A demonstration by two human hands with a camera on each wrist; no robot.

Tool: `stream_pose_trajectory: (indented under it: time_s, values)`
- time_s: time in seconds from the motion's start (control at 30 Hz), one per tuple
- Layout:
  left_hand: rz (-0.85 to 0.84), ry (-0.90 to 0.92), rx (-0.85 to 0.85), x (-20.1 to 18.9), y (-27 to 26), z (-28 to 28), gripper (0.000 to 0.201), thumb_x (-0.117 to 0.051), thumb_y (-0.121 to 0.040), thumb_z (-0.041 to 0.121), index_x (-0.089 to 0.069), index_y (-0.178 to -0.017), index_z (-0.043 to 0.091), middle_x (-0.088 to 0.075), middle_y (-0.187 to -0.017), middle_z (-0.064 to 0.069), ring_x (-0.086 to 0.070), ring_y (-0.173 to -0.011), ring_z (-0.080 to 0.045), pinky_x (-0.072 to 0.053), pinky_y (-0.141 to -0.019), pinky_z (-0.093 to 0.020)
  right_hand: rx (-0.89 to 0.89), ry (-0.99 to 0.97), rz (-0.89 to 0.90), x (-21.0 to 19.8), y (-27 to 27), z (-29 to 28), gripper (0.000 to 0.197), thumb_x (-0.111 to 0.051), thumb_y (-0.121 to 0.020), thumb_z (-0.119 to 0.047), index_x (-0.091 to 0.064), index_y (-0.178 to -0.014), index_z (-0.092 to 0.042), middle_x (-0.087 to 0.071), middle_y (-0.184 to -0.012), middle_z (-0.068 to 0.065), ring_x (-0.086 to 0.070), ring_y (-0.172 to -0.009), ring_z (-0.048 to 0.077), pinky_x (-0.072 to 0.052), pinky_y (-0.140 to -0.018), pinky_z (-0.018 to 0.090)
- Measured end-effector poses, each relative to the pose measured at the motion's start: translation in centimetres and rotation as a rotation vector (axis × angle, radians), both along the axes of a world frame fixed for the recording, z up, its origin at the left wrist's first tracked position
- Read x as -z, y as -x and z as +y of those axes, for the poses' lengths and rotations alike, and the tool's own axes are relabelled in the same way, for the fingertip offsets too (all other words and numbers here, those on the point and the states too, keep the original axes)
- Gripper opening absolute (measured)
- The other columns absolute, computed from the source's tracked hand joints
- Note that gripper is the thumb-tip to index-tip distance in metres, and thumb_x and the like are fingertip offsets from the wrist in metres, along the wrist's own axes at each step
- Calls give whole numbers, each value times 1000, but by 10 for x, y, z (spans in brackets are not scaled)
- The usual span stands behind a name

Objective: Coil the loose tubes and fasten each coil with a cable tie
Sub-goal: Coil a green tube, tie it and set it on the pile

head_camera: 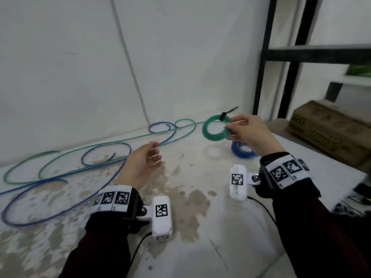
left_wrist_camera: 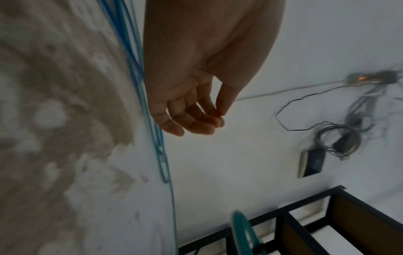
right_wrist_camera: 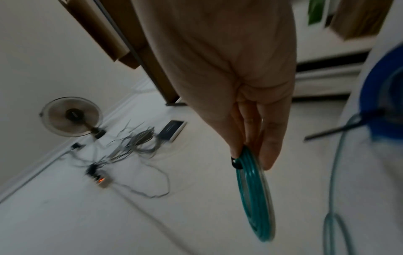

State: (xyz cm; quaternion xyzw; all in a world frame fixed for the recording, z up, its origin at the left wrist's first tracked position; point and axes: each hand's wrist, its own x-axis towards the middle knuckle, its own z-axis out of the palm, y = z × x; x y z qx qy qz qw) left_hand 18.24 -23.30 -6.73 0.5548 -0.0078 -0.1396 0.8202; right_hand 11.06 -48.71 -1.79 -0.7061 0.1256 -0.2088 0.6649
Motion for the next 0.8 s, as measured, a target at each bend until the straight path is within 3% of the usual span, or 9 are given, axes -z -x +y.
stream_pose_trajectory:
  time_s: [0.1, 0.2, 0.3, 0.4, 0.43, 0.5, 0.6, 0.73, 0.8]
  values:
    - [151, 36, -8, 18, -6, -2, 21, -47, -98, 23, -57, -80, 16, -52, -50, 7, -47, -44, -7, -39, -56, -21, 142, -19, 77, 19, -3, -44, 15, -58, -90, 4, -50, -81, -6, -60, -77, 16, -66, -59, 20, -58, -52, 25]
    - [233, 91, -17, 26, -14, 5, 22, -47, -97, 21, -56, -78, 14, -50, -48, 5, -44, -38, -7, -40, -47, -18, 209, -6, 204, 37, -15, -70, 17, -61, -87, 6, -50, -78, -4, -60, -78, 18, -65, -68, 29, -58, -55, 33]
    - [265, 134, -32, 33, -18, 9, 22, -46, -96, 18, -55, -76, 13, -48, -47, 3, -40, -35, -7, -38, -43, -12, 272, 31, 320, 51, -24, -86, 20, -66, -83, 5, -53, -72, -6, -61, -88, 21, -65, -70, 30, -60, -59, 39]
    - [254, 159, -33, 40, -20, 12, 23, -44, -97, 16, -53, -77, 11, -47, -47, 2, -39, -36, -7, -37, -44, -16, 314, 148, 357, 66, -30, -96, 23, -62, -84, 4, -52, -71, -13, -59, -93, 17, -61, -68, 21, -56, -55, 25]
    - [247, 170, -31, 42, -21, 13, 23, -43, -97, 16, -53, -77, 10, -47, -47, 2, -39, -37, -7, -38, -45, -17, 337, 174, 362, 69, -31, -97, 20, -61, -84, 2, -53, -73, -12, -59, -94, 17, -63, -71, 23, -56, -55, 25]
    - [231, 195, -26, 45, -21, 15, 23, -43, -97, 17, -53, -78, 10, -48, -49, 2, -40, -38, -7, -39, -46, -17, 370, 230, 397, 70, -35, -98, 7, -65, -82, -3, -59, -81, -5, -62, -87, 16, -66, -84, 30, -59, -67, 34]
    - [214, 201, -25, 45, -21, 16, 24, -41, -98, 17, -53, -79, 10, -49, -49, 1, -41, -39, -7, -38, -49, -18, 353, 248, 470, 66, -39, -99, 20, -75, -77, -6, -63, -88, 5, -62, -80, 17, -64, -83, 32, -58, -78, 46]
    - [206, 206, -30, 45, -19, 14, 25, -40, -99, 16, -52, -78, 9, -49, -49, 1, -41, -38, -8, -38, -48, -19, 329, 413, 567, 64, -42, -97, 46, -82, -71, -20, -64, -102, 8, -66, -100, 21, -65, -95, 33, -54, -83, 38]
    - [208, 210, -29, 45, -19, 14, 26, -39, -99, 15, -53, -78, 9, -49, -48, 1, -41, -37, -8, -40, -46, -18, 314, 450, 595, 63, -45, -95, 50, -82, -71, -22, -62, -106, 7, -66, -105, 20, -64, -101, 33, -53, -87, 38]
